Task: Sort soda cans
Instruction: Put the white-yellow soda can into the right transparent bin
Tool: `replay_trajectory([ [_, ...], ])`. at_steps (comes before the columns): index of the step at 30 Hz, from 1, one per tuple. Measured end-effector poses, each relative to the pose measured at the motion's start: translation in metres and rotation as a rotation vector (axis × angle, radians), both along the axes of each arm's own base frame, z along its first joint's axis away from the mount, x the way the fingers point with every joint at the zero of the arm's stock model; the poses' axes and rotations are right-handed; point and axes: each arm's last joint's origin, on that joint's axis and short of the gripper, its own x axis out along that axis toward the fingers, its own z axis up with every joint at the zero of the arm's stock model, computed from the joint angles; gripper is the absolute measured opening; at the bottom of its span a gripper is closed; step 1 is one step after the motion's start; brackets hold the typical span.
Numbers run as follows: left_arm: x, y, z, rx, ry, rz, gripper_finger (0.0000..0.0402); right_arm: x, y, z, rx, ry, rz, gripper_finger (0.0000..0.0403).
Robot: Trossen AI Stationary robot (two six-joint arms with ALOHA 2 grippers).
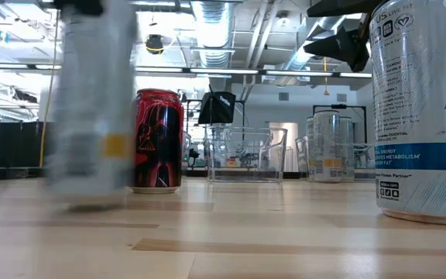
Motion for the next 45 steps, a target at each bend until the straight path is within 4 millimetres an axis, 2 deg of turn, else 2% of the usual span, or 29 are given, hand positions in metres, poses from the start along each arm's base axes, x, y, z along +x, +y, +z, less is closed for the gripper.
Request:
replay_trajectory([
  [4, 0.015, 0.013, 0.006, -0.005, -0.054, -0.006, 0.0252, 0.000, 0.004, 0.012, -0.007, -0.003, 0.019, 0.0330],
  [8, 0.027, 0.030, 0.009, 0.033, -0.083, 0.001, 0.0266, -0.005, 0.006, 0.028, -0.038, 0.066, -0.006, 0.0330],
  [13, 0.044, 0.060, 0.014, 0.046, -0.116, 0.033, 0.0263, -0.017, 0.004, 0.044, -0.082, 0.133, -0.119, 0.0330],
  [18, 0.058, 0.091, 0.019, 0.039, -0.158, 0.040, 0.0261, -0.024, 0.001, 0.051, -0.075, 0.174, -0.136, 0.0330],
  [23, 0.075, 0.118, 0.018, 0.026, -0.221, 0.036, 0.0262, -0.027, 0.000, 0.049, -0.091, 0.211, -0.139, 0.0330],
  [31, 0.119, 0.145, -0.021, 0.018, -0.163, 0.012, 0.0262, -0.028, -0.006, 0.042, -0.107, 0.286, -0.164, 0.0330],
  [39, 0.154, 0.151, -0.026, 0.050, -0.167, -0.058, 0.0262, -0.019, 0.000, 0.025, -0.106, 0.401, -0.124, 0.0330],
  [45, 0.160, 0.151, -0.021, 0.086, -0.168, -0.082, 0.0277, -0.006, 0.004, 0.011, -0.133, 0.472, -0.125, 0.0330],
])
